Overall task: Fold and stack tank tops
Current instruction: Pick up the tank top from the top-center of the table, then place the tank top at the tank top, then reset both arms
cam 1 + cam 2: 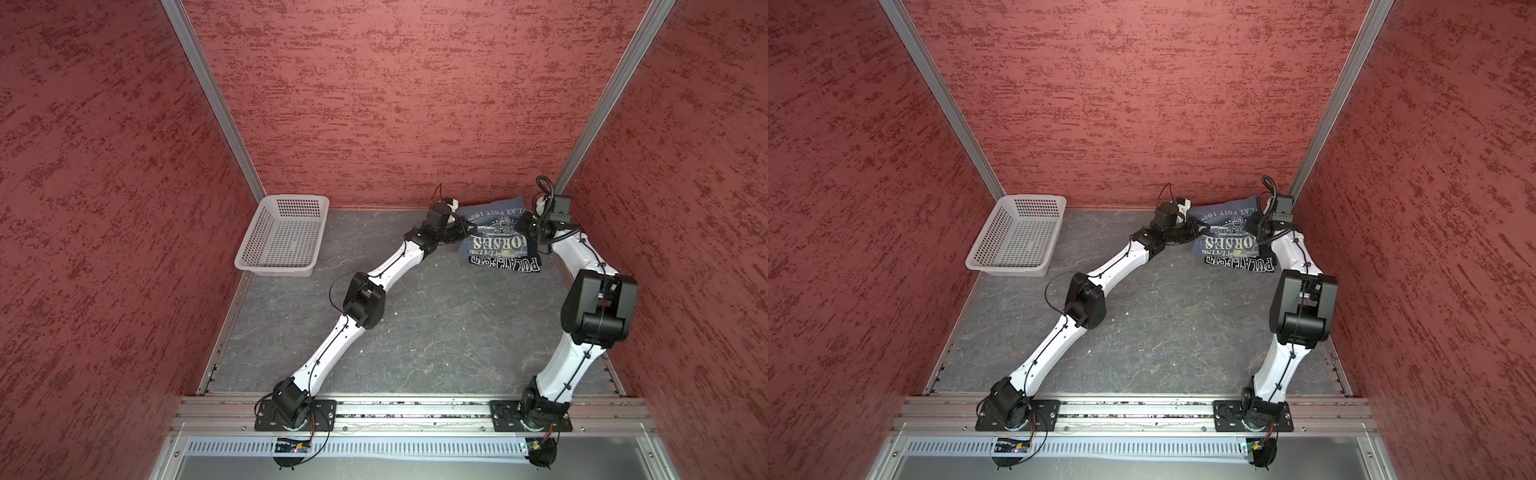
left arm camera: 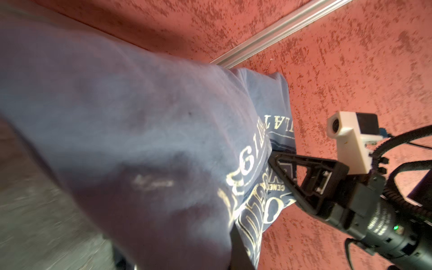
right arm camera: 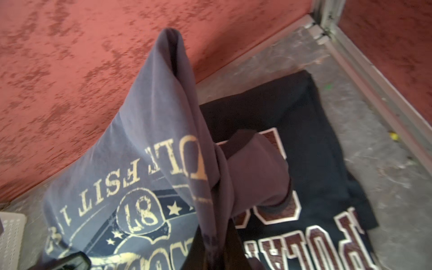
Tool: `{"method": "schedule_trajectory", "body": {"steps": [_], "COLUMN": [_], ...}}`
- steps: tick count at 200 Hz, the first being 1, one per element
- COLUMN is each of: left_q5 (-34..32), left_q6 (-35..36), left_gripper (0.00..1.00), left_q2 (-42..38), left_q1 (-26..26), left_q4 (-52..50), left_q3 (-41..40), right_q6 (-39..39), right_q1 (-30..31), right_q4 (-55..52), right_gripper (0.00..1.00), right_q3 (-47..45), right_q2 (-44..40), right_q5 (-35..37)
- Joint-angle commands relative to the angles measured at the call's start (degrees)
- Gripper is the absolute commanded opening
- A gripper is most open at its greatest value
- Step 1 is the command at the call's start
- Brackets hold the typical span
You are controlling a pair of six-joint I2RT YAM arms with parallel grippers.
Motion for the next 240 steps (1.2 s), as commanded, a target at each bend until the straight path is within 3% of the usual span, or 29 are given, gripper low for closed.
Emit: {"method": "schedule_trajectory", "body": {"steps": [1, 16, 29, 40, 46, 65, 95, 112, 154, 181, 200, 222, 240], "left_q5": [-6.0, -8.1, -9.6, -9.5, -9.4, -10.5, -14.9, -15.1, -16.0, -21.4, -26.0, -35.7, -36.6], "left_q6": [0.0, 0.9, 1.8, 3.1, 3.8, 8.4, 14.4, 16.5, 19.2, 27.8, 32.6, 41.2, 46.6], "left_gripper": [0.26, 0.42, 0.68, 0.7, 0.71, 0.77, 0.9, 1.0, 1.0, 1.0, 1.0, 0.99, 0.99], "left_q2": [2.2, 3.6, 4.0, 3.1, 2.0, -5.7, -22.9, -32.4, -59.4, -76.4, -85.1, -92.3, -93.6], "left_q1": [-0.8, -1.0, -0.6, 0.1, 0.4, 1.3, 2.5, 4.1, 11.8, 17.2, 21.1, 22.8, 27.8], "left_q4": [8.6, 9.0, 7.8, 6.0, 4.0, 0.3, -1.1, -3.0, 5.3, 11.6, 10.0, 12.2, 17.9], "left_q3": [2.2, 2.3, 2.1, 1.9, 1.6, -5.6, -26.5, -38.0, -78.2, -100.6, -109.0, -116.6, -122.4], "right_q6": [-0.9, -0.9, -0.6, 0.1, 0.6, 1.7, 3.9, 5.3, 6.6, -5.4, -11.6, -14.1, -14.9], "right_q1": [-3.5, -4.8, -5.3, -5.7, -5.9, -6.0, -6.1, -6.0, -3.6, 4.1, 9.1, 11.9, 12.8], "right_q4": [6.6, 7.5, 7.8, 7.5, 7.3, 6.4, 6.8, 9.3, 24.6, 36.9, 38.1, 48.5, 57.2], "right_gripper": [0.04, 0.09, 0.35, 0.63, 0.71, 0.85, 0.98, 0.99, 0.99, 0.99, 0.99, 0.99, 0.99], "right_q3": [-1.1, -1.2, -1.3, -1.4, -1.5, -2.4, -8.2, -14.6, -36.8, -49.7, -52.0, -57.3, -61.7], "right_q2": [1.0, 4.0, 6.4, 7.7, 8.0, 7.4, 0.3, -6.5, -24.6, -32.1, -31.4, -30.0, -28.3], "right_q5": [3.7, 2.2, 2.7, 5.0, 5.7, 6.5, 7.3, 5.7, 6.5, 9.8, 14.8, 18.3, 18.7]}}
